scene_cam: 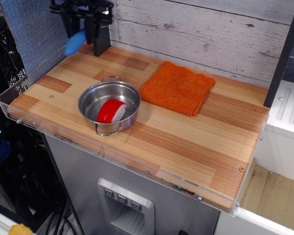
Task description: Place the spoon beside the orange cloth, near the right edge of the table.
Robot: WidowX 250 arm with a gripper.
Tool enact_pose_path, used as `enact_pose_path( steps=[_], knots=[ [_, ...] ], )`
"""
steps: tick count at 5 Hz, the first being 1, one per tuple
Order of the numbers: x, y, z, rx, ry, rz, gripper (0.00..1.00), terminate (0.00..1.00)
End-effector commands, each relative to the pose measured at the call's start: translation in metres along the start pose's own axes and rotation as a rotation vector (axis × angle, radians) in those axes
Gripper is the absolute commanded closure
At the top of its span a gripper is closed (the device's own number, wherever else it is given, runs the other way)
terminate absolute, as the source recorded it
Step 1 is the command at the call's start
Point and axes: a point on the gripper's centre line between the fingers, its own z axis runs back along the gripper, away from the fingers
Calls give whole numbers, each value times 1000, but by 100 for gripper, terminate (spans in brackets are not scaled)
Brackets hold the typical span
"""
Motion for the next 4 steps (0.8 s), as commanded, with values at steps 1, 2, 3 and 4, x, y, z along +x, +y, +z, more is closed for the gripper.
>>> enact_pose_path(
  steps=[1,2,3,4],
  knots=[
    [-41,-79,48,-41,-37,-107,100,0],
    [-61,-127,44,-46,-24,-79,100,0],
    [-76,-178,32,34,-47,-7,100,0],
    [-90,-229,16,53,-54,-1,100,0]
  ],
)
